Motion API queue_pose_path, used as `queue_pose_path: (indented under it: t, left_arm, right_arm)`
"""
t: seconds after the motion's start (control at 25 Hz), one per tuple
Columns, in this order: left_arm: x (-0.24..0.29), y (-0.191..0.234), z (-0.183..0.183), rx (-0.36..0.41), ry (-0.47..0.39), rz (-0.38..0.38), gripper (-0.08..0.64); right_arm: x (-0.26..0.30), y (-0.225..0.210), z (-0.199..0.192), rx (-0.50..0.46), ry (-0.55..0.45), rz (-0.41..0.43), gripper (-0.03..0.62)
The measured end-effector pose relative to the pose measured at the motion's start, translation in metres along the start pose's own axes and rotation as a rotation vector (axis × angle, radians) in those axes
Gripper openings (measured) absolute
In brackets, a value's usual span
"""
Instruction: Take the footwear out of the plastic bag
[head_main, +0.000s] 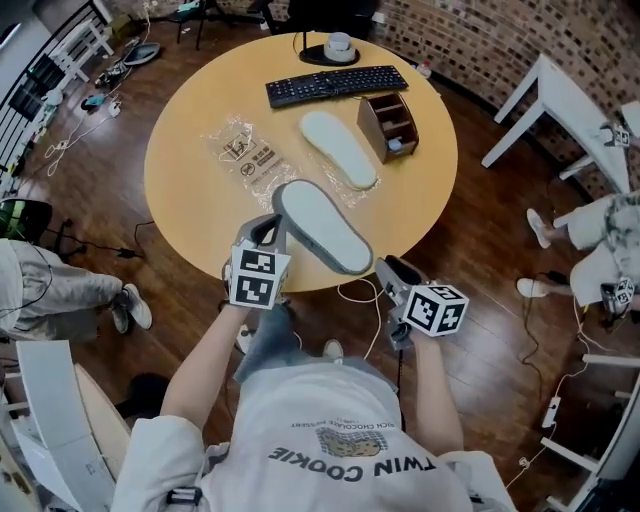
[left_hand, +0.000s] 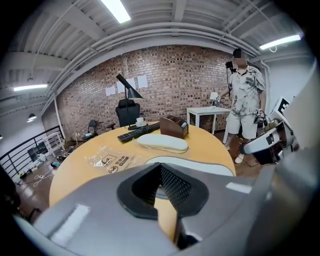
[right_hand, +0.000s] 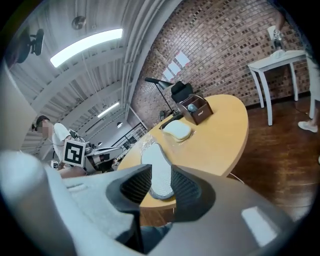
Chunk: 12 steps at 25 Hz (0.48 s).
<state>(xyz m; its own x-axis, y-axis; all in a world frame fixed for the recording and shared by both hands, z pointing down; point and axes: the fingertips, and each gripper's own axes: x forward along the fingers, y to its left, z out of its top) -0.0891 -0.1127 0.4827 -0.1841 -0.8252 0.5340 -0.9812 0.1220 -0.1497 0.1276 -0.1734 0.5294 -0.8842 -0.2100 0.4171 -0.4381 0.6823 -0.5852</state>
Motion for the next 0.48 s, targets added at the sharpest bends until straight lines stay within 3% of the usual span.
queue_pose_path:
  t: [0.48]
  left_arm:
    - [-0.107,-0.049,-0.005,-0.171,-0.085,0.048,0.0]
  right_arm:
    - [-0.019,0.089,-0.014,-0.191,0.049,0.141,0.107]
